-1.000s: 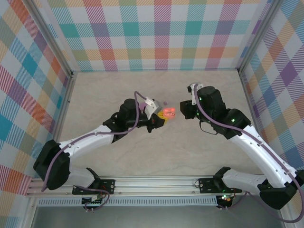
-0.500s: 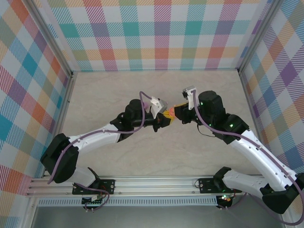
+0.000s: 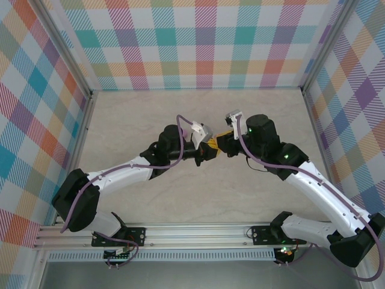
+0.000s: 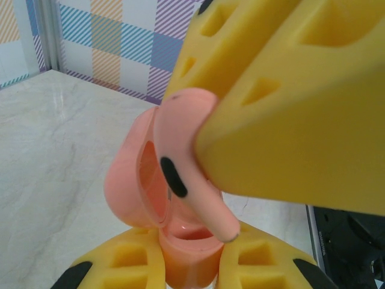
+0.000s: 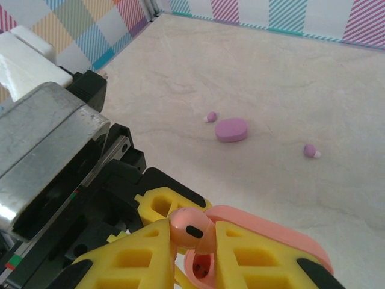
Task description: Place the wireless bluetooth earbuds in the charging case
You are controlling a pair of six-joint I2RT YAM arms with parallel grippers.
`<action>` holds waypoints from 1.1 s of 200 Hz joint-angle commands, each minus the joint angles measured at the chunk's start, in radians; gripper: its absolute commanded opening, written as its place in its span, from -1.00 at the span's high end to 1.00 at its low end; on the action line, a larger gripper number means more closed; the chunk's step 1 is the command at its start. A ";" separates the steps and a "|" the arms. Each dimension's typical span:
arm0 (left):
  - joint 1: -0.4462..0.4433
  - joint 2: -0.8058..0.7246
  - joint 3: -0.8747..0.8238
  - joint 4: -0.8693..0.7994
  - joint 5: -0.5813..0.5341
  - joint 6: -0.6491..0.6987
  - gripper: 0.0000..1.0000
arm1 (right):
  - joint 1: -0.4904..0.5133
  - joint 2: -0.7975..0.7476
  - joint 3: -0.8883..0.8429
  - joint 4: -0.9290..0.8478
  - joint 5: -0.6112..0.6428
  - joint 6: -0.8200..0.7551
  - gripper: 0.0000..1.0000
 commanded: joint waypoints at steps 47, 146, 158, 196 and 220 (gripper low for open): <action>-0.017 -0.049 0.024 0.019 0.028 -0.002 1.00 | 0.002 -0.022 -0.025 0.044 -0.004 -0.077 0.58; -0.018 -0.058 0.038 0.048 0.062 -0.055 1.00 | 0.002 -0.073 -0.082 0.136 0.032 -0.145 0.59; -0.018 -0.060 0.037 0.048 0.060 -0.056 1.00 | 0.002 -0.078 -0.086 0.140 0.023 -0.153 0.59; -0.017 -0.064 0.044 0.051 0.049 -0.066 1.00 | 0.002 -0.094 -0.108 0.167 -0.012 -0.162 0.58; -0.018 -0.064 0.049 0.059 0.043 -0.077 1.00 | 0.002 -0.097 -0.115 0.168 -0.022 -0.170 0.58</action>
